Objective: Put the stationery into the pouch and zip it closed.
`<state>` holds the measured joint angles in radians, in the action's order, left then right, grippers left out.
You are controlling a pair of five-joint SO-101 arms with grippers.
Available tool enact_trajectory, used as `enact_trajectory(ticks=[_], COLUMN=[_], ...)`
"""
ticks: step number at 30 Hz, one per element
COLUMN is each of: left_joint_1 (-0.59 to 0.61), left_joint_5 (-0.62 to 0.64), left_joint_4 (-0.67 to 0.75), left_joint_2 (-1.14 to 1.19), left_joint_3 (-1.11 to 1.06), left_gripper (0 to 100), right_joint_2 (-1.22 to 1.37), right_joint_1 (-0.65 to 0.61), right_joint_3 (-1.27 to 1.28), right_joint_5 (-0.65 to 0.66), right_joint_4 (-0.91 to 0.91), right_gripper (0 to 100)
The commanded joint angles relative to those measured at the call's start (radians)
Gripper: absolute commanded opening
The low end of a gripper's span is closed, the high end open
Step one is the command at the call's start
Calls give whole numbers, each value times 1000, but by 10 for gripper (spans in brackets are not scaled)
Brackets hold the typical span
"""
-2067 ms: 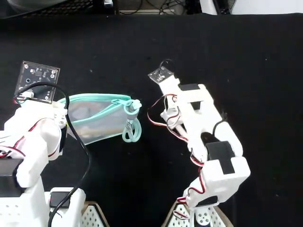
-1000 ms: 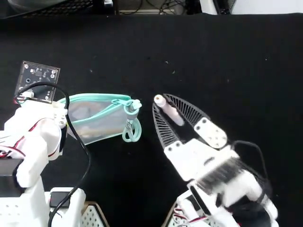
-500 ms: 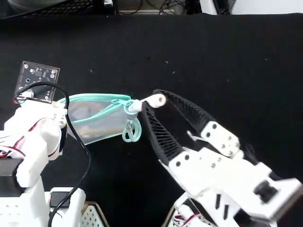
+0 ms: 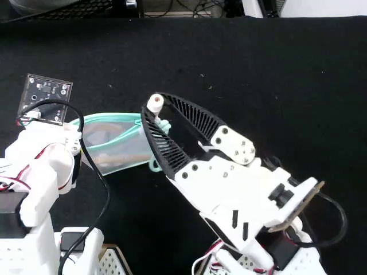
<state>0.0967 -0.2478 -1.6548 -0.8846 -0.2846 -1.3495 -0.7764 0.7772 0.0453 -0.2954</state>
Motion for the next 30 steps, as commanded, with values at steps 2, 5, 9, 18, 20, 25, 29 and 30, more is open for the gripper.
enact_trajectory(ticks=[2,5,9,18,20,25,29,30], left_joint_1=[8,8,7,7,7,7,7,7], left_joint_5=[-5,-5,-5,-5,-5,-5,-5,-5], left_joint_4=[18,34,31,31,31,29,26,26], left_joint_2=[15,15,14,14,14,14,14,14], left_joint_3=[-166,-185,-180,-180,-180,-180,-180,-180], left_gripper=[33,33,33,33,33,33,33,33], right_joint_2=[22,50,119,194,226,338,397,395], right_joint_1=[-14,-14,-14,-14,-14,-43,-51,-48], right_joint_3=[-90,-87,-94,-150,-159,-153,-134,-119], right_joint_5=[-6,-6,-6,-6,-6,-8,-8,-8], right_joint_4=[-21,-12,-9,100,101,146,146,147], right_gripper=[12,12,12,12,12,12,12,12])
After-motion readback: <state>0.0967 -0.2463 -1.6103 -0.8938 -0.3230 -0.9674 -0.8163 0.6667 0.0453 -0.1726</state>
